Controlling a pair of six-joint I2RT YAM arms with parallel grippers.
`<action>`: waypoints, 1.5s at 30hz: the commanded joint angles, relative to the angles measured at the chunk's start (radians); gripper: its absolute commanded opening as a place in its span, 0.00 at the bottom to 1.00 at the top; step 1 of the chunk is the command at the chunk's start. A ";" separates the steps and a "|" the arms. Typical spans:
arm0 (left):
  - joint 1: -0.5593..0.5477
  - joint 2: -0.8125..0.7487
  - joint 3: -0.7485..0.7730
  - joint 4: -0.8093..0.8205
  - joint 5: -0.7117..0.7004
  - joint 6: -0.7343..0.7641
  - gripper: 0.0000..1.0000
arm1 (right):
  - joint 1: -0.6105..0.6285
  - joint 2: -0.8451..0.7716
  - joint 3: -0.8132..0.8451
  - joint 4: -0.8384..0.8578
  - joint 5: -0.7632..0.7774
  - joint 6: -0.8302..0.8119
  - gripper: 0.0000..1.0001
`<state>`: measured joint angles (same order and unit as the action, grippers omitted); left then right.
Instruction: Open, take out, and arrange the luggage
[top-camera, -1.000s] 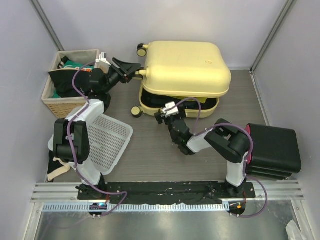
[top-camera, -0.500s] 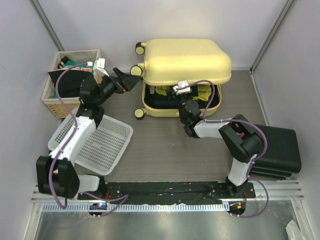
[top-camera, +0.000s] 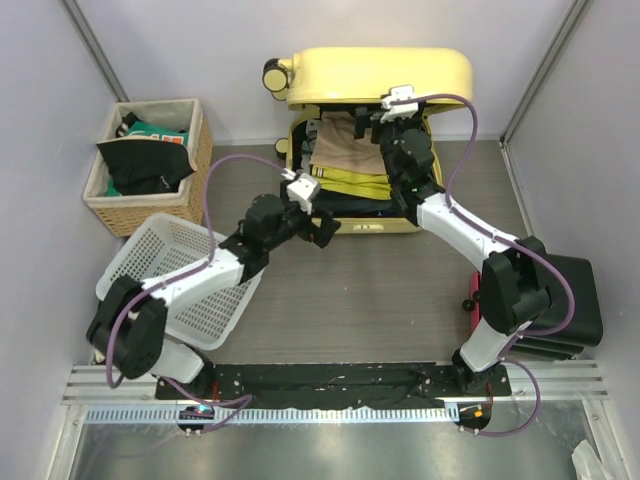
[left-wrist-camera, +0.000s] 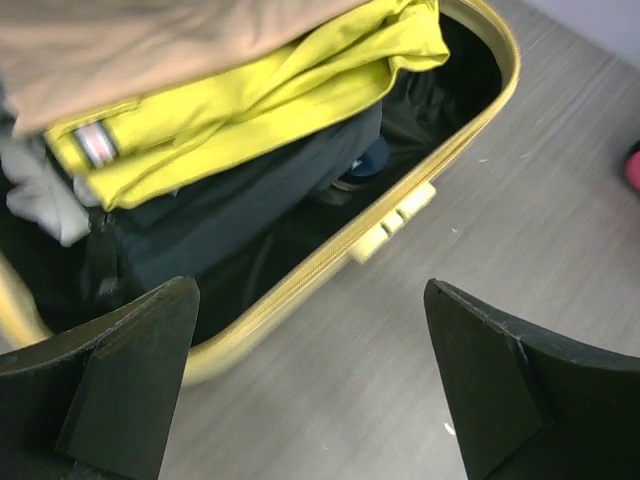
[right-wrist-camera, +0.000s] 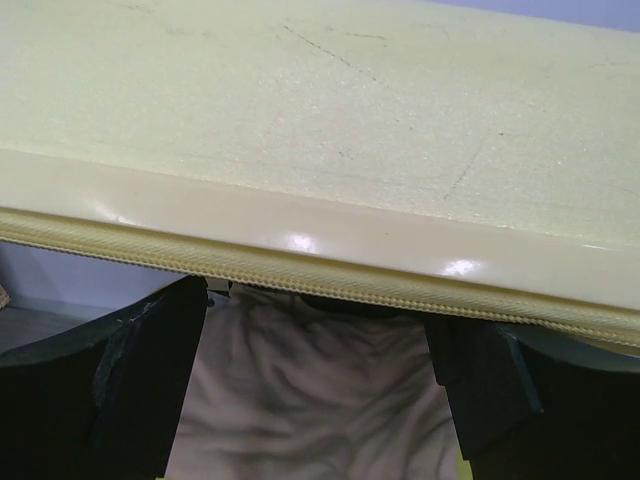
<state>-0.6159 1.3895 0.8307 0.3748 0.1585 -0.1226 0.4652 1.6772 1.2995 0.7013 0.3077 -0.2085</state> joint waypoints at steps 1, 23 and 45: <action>-0.047 0.170 0.142 0.114 -0.102 0.210 1.00 | -0.052 -0.043 0.119 -0.080 -0.091 0.075 0.96; -0.059 0.569 0.285 -0.010 0.276 0.028 0.96 | -0.151 0.032 0.329 -0.276 -0.163 0.109 0.96; -0.175 0.473 -0.005 0.145 0.380 -0.190 0.95 | -0.154 0.105 0.466 -0.332 -0.144 0.006 0.96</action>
<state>-0.6735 1.8832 0.9699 0.6800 0.3862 -0.2565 0.3195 1.7798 1.6775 0.2974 0.1593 -0.1246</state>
